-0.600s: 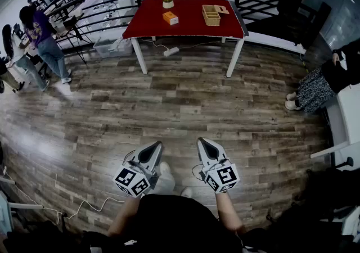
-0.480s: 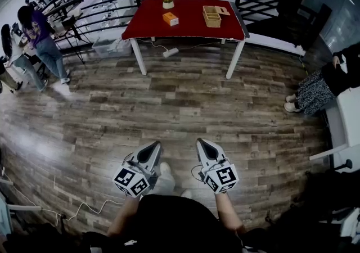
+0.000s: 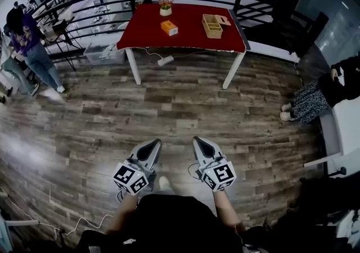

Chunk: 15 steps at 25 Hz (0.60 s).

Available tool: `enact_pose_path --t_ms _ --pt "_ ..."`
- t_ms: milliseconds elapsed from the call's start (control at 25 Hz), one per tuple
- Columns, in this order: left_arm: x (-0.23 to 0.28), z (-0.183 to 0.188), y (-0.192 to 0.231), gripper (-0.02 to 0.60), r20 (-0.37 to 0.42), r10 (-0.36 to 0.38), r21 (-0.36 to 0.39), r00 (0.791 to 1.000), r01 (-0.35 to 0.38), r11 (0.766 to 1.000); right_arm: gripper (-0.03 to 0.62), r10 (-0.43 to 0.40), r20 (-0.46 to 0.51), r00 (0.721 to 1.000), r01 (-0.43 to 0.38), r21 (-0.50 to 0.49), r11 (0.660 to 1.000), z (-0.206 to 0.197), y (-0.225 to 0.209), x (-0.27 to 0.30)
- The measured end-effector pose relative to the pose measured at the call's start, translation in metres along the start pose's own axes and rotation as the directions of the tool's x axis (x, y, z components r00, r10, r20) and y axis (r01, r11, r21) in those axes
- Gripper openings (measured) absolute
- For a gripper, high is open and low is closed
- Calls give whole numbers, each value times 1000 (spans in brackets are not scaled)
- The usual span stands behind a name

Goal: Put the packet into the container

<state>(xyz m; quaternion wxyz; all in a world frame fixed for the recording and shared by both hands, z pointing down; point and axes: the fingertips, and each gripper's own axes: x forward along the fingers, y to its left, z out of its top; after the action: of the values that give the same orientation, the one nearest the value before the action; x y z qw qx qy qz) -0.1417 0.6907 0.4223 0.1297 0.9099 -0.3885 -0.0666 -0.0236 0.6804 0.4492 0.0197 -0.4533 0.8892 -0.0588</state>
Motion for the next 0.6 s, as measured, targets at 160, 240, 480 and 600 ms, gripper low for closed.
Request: enact_pose_path --t_ms 160,240,480,600 --pt "3 8 47 9 23 -1 -12 1000 1 1000 21 7 -6 1000 -7 8 1000 4 6 43" --pt "6 11 68 9 27 -4 -20 1000 4 1000 21 8 -12 1000 -8 11 1000 7 7 63" --pt "32 15 103 9 33 -22 -64 999 24 998 21 -11 -35 999 10 -4 1000 10 -13 101" --pt "55 16 121 9 26 -39 -69 999 40 997 21 -24 -34 999 24 -8 1000 12 -30 122"
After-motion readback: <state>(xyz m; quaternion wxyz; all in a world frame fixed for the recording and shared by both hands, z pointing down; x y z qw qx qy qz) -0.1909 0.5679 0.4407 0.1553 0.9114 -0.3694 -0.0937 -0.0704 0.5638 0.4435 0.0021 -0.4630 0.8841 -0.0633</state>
